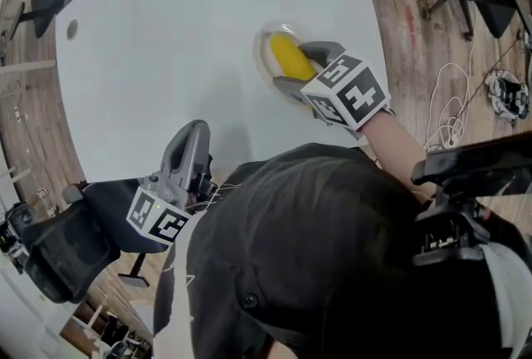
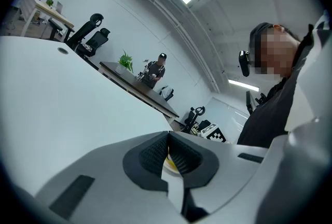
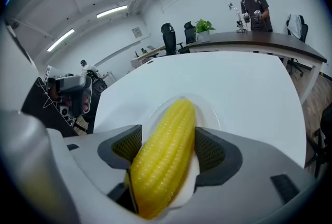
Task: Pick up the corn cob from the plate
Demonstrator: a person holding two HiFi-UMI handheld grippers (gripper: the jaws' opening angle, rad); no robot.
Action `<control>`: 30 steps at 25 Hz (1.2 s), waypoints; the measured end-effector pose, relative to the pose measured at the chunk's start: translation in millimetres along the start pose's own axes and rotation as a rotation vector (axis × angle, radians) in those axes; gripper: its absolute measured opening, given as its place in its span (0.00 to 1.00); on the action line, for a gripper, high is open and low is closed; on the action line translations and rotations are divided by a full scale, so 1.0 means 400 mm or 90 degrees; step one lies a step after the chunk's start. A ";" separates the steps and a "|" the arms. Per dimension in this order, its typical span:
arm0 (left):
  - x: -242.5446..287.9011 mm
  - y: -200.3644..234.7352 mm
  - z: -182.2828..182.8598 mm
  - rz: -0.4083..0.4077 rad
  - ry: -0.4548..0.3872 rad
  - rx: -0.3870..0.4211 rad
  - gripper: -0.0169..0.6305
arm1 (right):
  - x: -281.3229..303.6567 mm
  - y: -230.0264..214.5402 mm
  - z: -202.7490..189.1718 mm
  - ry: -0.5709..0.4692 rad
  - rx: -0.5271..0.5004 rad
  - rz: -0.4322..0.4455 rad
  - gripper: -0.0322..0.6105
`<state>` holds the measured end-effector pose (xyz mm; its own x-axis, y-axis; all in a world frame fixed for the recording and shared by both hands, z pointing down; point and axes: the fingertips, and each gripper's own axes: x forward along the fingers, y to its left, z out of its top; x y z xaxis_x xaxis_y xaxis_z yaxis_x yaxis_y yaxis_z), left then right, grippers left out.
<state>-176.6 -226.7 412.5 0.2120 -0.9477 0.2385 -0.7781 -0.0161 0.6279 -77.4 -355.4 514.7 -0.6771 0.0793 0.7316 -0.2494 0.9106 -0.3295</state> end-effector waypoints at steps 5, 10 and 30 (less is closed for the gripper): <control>-0.007 -0.003 -0.008 -0.007 0.000 -0.004 0.05 | 0.008 0.003 0.003 0.005 -0.013 -0.016 0.54; -0.014 -0.027 0.005 -0.020 -0.023 0.005 0.05 | 0.006 -0.003 -0.004 0.033 0.002 -0.031 0.51; -0.229 0.107 0.035 -0.009 -0.081 -0.021 0.05 | 0.019 -0.014 0.062 0.034 -0.024 -0.122 0.45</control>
<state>-237.6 -144.9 407.0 0.1447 -0.9804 0.1340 -0.7552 -0.0219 0.6551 -98.5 -369.9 507.4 -0.5823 -0.0764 0.8094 -0.3438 0.9253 -0.1600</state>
